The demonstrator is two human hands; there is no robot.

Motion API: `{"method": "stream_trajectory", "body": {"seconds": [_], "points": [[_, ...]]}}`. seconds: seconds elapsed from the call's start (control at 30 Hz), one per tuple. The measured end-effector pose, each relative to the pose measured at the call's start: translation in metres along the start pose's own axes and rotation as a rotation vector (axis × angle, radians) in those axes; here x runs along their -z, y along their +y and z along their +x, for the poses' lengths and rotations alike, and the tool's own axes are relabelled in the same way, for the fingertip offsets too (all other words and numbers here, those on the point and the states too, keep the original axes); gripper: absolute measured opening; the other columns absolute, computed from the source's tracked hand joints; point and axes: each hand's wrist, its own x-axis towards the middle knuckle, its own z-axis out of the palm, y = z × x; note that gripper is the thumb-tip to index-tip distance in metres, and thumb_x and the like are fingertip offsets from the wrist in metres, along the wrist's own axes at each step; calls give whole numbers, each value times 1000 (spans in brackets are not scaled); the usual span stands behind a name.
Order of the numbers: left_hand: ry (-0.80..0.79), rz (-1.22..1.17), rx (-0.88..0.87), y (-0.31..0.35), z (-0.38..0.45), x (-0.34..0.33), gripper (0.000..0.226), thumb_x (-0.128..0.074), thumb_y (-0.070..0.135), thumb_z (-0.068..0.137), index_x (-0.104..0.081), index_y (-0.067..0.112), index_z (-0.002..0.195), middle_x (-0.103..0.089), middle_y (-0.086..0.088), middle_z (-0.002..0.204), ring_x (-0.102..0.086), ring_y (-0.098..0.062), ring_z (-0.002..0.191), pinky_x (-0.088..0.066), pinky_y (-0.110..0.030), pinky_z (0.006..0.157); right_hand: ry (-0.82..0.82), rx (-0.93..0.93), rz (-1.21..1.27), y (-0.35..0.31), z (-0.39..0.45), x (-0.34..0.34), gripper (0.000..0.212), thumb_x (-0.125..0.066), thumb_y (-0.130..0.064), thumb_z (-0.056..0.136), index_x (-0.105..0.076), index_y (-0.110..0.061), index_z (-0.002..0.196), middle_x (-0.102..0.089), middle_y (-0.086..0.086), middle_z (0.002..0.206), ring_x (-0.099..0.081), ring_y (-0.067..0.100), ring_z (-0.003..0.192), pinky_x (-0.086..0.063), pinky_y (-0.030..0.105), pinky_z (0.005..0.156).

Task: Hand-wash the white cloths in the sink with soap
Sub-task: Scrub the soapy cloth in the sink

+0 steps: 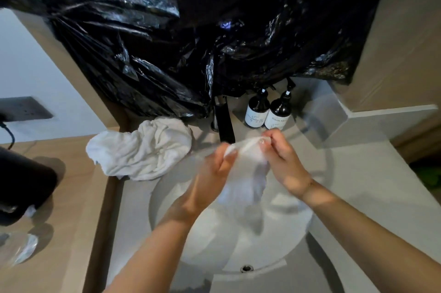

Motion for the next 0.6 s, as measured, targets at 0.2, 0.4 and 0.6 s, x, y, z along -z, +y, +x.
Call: {"method": "stream_trajectory", "body": {"seconds": [0.2,0.4,0.6], "points": [[52,-105,-113,83,25,35,30,-50,26,101,-44,15,75,-38,10,67,-38,-5,64,-35,-22,58,78,144,138,-87,22,25,17,-50,-38,93,-51,-22,90,-48,0,77,-43,13,72,-38,33,64],[36,-67,-114,85,29,43,31,-54,32,99,-47,24,69,-41,16,62,-40,-3,61,-35,-20,59,45,210,125,-97,21,39,12,-55,-23,94,-51,-14,87,-45,3,65,-39,8,57,-30,21,51],[-71,198,-44,5,8,32,23,-57,37,96,-62,20,82,-58,3,75,-53,-9,70,-41,-24,66,-56,-18,-21,4,1,19,19,-64,-31,89,-54,-16,84,-45,9,64,-37,10,59,-32,28,55]]}}
